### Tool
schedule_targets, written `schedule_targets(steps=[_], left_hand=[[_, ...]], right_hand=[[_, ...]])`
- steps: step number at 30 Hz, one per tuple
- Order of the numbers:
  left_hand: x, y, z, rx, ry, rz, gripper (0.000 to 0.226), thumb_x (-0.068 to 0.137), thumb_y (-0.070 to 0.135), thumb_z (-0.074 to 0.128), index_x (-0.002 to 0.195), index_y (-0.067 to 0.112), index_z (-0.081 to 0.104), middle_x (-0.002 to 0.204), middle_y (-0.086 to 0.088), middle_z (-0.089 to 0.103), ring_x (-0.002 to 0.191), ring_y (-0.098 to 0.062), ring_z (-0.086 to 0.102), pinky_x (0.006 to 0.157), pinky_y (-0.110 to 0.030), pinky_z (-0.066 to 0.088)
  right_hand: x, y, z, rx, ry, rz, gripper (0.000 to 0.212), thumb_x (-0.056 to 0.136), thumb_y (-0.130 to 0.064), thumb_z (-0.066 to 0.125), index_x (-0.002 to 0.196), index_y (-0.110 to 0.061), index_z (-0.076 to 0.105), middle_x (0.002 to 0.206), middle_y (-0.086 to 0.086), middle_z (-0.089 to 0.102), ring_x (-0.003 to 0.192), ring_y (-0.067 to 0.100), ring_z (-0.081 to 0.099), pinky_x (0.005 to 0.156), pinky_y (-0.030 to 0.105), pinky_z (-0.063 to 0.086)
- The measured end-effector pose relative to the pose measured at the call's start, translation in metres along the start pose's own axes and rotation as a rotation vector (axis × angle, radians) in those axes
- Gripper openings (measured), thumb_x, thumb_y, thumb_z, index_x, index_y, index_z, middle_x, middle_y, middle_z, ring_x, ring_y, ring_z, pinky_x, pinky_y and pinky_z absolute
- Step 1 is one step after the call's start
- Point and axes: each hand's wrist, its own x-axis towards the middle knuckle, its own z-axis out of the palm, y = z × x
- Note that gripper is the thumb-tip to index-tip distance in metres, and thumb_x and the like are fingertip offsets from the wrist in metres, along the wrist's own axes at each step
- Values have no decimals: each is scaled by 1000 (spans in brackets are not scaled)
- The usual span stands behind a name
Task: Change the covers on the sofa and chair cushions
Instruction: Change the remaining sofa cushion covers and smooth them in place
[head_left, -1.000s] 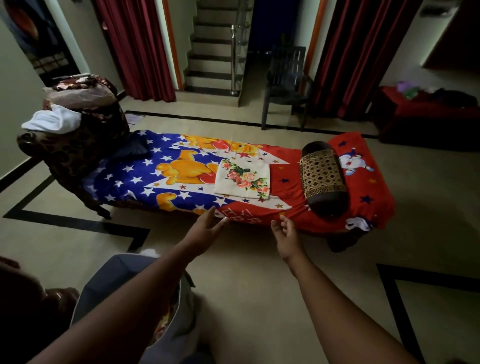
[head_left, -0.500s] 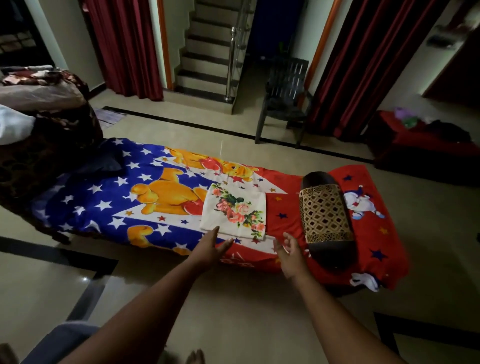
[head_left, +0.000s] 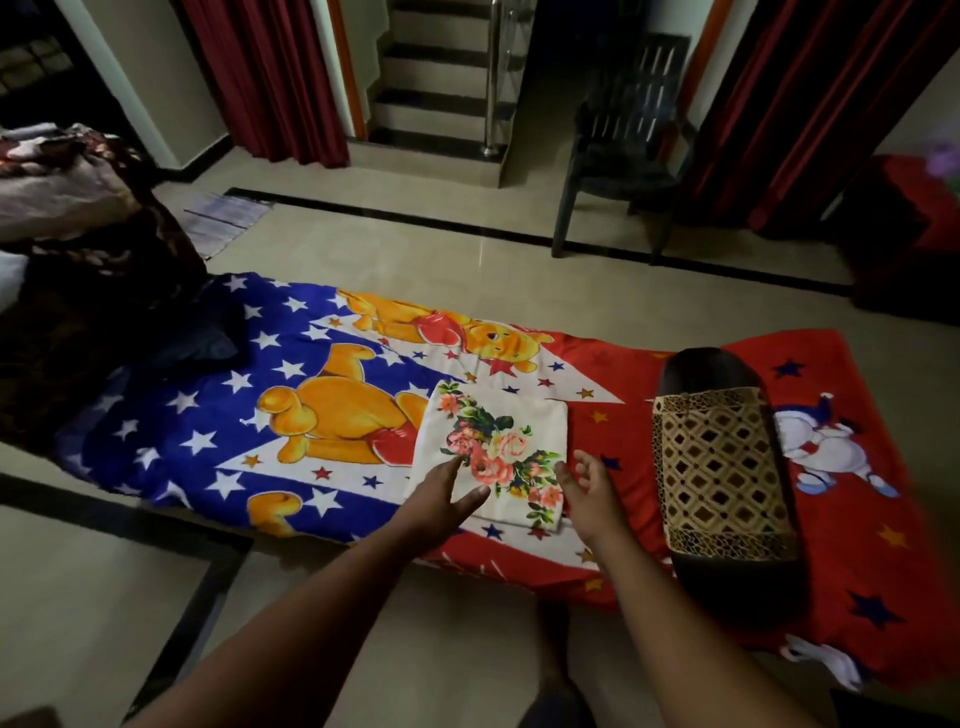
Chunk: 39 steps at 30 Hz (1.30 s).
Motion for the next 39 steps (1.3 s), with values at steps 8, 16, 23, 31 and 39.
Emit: schedule_targets(steps=[8,16,23,31,39], left_hand=[[141,-2,58,-51,-38,-323,89,93,66,53,162,21,18,167,-7,24,149,-24,31,117,-41,33],[256,-35,131,-17,-191,-465,89,93,67,49,162,22,15,167,-6,23,150,-23,29,118,-37,30],[319,-58,175,26,-295,-474,101,85,77,40,163,20,13,168,-5,21,151,-22,26,119,-37,28],[340,-75,192,153,-375,-443,91,93,71,43,163,21,11,168,-4,18,151,-24,27,118,-37,29],[330,-51,171,-101,-174,-454,97,86,60,71,160,30,17,158,14,34,143,-9,35,106,-15,35]], right_hand=[[204,50,-11,-110,-159,218,61,96,-45,63,147,-20,41,151,11,44,127,26,50,96,39,48],[342,136,2,-294,-235,409,64,95,-43,67,148,-19,41,149,7,48,125,29,55,73,31,52],[388,199,20,-358,-172,640,89,94,-39,69,159,-14,14,162,14,28,145,37,33,111,46,37],[400,221,46,-151,-184,818,102,88,-42,74,161,-16,7,163,13,26,144,37,35,115,54,36],[372,144,63,109,-413,731,8,97,-9,60,95,-1,62,72,15,61,56,25,59,43,25,44]])
